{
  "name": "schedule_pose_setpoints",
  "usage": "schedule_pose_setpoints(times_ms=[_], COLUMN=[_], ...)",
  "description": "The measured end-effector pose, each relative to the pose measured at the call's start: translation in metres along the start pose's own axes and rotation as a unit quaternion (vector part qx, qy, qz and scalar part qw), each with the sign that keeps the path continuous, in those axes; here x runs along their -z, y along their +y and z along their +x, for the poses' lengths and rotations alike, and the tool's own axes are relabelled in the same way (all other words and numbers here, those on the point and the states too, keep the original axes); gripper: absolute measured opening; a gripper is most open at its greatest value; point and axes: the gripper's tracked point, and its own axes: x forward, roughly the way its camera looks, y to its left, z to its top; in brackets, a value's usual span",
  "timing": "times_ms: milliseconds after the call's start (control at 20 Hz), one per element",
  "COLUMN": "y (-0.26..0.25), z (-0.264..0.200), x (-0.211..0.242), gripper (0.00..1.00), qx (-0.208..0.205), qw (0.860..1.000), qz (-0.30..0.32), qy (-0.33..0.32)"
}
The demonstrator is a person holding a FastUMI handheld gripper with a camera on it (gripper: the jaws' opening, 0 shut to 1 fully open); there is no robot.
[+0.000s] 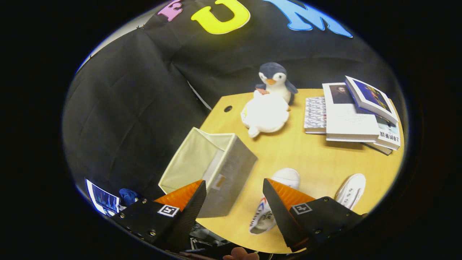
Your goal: Open the storage box then place both shoes into the box .Put the left shoe in first, then the right shoe, with the right side of both shoes facing outward in a uniform manner.
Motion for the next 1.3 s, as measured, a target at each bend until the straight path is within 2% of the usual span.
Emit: schedule_pose_setpoints(times_ms=[450, 700, 850, 900, 950, 1050, 1150, 1200, 1300], y=[-0.078, -0.100, -0.105, -0.107, -0.108, -0.105, -0.099, -0.105, -0.103], z=[0.025, 0.052, 0.069, 0.071, 0.076, 0.087, 0.087, 0.082, 0.083], x=[0.096, 0.121, 0.129, 0.132, 0.133, 0.134, 0.134, 0.130, 0.134], gripper=[0.97, 0.97, 0.93, 0.83, 0.82, 0.68, 0.23, 0.22, 0.07], qx=[0.081, 0.098, 0.100, 0.104, 0.107, 0.099, 0.104, 0.111, 0.105], qw=[0.990, 0.981, 0.977, 0.976, 0.975, 0.975, 0.973, 0.972, 0.970], qz=[0.032, 0.030, 0.026, 0.022, 0.021, 0.035, 0.056, 0.060, 0.081], qy=[0.112, 0.164, 0.185, 0.192, 0.195, 0.196, 0.200, 0.201, 0.202])
